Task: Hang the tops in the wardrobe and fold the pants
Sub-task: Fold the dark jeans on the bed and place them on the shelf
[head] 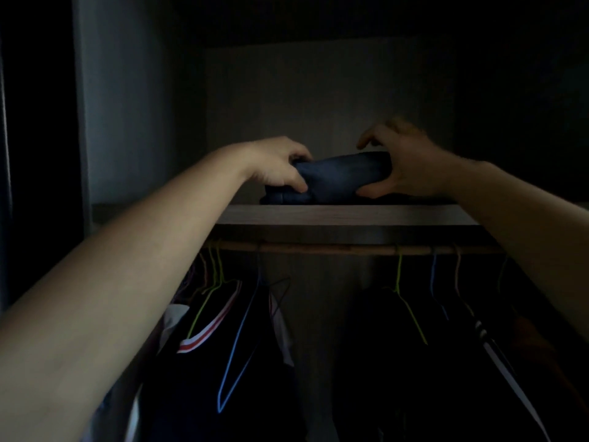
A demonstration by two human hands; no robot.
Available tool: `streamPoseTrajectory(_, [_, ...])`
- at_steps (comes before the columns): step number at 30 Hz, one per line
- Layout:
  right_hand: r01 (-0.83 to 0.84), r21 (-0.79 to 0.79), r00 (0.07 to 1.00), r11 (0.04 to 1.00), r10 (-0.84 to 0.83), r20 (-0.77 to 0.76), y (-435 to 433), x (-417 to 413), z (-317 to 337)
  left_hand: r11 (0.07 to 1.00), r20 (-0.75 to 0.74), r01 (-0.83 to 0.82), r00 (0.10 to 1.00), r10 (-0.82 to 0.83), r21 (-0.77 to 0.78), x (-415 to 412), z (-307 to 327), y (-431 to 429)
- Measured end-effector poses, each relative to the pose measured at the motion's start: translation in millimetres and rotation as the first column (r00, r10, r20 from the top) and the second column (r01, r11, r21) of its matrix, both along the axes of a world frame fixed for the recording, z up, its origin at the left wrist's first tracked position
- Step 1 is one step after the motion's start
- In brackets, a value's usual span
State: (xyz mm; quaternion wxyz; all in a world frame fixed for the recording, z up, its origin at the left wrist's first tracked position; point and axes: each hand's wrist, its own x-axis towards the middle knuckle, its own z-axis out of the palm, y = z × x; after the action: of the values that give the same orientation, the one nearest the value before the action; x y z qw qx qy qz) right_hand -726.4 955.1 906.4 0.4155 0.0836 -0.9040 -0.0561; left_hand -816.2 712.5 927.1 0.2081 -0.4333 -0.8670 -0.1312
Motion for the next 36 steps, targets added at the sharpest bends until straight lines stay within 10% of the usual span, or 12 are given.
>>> streamPoseTrajectory(9, [0.168, 0.195, 0.973, 0.966, -0.195, 0.123, -33.4, -47.3, 7.8, 0.881, -0.407, -0.461, 0.829, 0.384, -0.109, -46.2, -7.8, 23.4])
streamPoseTrajectory(23, [0.269, 0.117, 0.884, 0.956, -0.294, 0.365, 7.5, -109.8, 13.1, 0.882, -0.137, -0.336, 0.942, 0.308, -0.330, -121.9, -2.6, 69.2])
streamPoseTrajectory(36, [0.310, -0.086, 0.865, 0.947, -0.244, 0.438, -7.7, -81.4, -5.7, 0.957, 0.037, -0.251, 0.965, 0.259, -0.144, -103.8, -22.6, 50.2])
